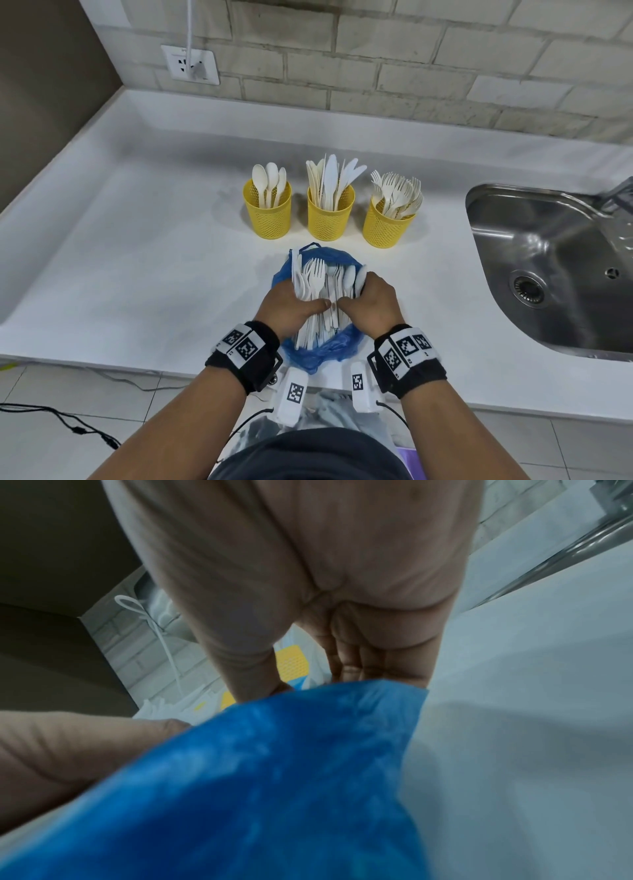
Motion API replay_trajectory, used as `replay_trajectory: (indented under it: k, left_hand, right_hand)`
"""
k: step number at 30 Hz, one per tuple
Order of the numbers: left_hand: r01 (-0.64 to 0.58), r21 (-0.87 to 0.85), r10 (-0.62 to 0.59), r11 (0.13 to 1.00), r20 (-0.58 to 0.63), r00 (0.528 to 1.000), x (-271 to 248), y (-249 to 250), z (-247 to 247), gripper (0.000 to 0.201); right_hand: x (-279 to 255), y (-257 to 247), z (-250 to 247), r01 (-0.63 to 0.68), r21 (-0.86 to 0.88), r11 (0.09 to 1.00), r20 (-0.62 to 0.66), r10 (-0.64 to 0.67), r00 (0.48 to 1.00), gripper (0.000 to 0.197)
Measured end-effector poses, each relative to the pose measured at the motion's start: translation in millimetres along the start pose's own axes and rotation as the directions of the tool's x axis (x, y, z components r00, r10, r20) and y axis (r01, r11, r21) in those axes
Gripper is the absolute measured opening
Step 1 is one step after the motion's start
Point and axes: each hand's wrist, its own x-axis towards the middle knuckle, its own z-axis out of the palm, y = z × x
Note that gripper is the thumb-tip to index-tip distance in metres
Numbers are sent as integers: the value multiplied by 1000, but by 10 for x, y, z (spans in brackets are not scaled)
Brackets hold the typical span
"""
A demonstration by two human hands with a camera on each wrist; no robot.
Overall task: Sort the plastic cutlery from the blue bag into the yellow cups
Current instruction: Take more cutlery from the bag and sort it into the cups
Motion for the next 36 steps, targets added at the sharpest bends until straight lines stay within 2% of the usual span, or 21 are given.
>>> replay_trajectory:
  k: [6, 8, 11, 15, 19, 21, 23, 26, 32, 36]
  left_hand:
    - [18, -28, -17, 999, 10, 1000, -2, 5, -7, 26]
    - [18, -40, -17, 999, 5, 1000, -8, 11, -6, 24]
    - [29, -71, -30, 997, -8, 1000, -10, 15, 11, 30]
    - [20, -107, -23, 994, -24, 999, -15, 28, 39, 25]
    - [-38, -202, 36, 979, -14, 999, -26, 73, 65, 30]
    - [-45, -282, 43, 958, -14, 999, -22, 106, 65, 29]
    - [-15, -386, 16, 922, -1, 1000, -17, 136, 63, 29]
    - [45, -510, -23, 859, 50, 998, 8, 126, 62, 34]
    - [-40, -485, 38, 874, -14, 999, 23, 61, 49, 39]
    - [-131, -418, 123, 899, -45, 991, -20, 78, 25, 42]
  right_hand:
    - [-79, 2, 21, 10, 13, 1000, -53, -9, 999, 24]
    - [-150, -41, 29, 70, -96, 993, -103, -79, 991, 24]
    - [-240, -137, 47, 164, -251, 954, -160, -208, 965, 33]
    - [-266, -211, 60, 242, -275, 930, -161, -293, 942, 37]
    - [-284, -210, 83, 328, -208, 922, -205, -369, 907, 31]
    - [-276, -178, 98, 364, -108, 925, -241, -380, 893, 27]
    - [-268, -153, 99, 366, 34, 930, -237, -348, 907, 21]
    - [-254, -105, 83, 304, 162, 939, -144, -282, 949, 23]
    - [-214, -111, 48, 269, 152, 951, -35, -266, 963, 29]
    - [-190, -201, -45, 265, 200, 943, -17, -267, 964, 16]
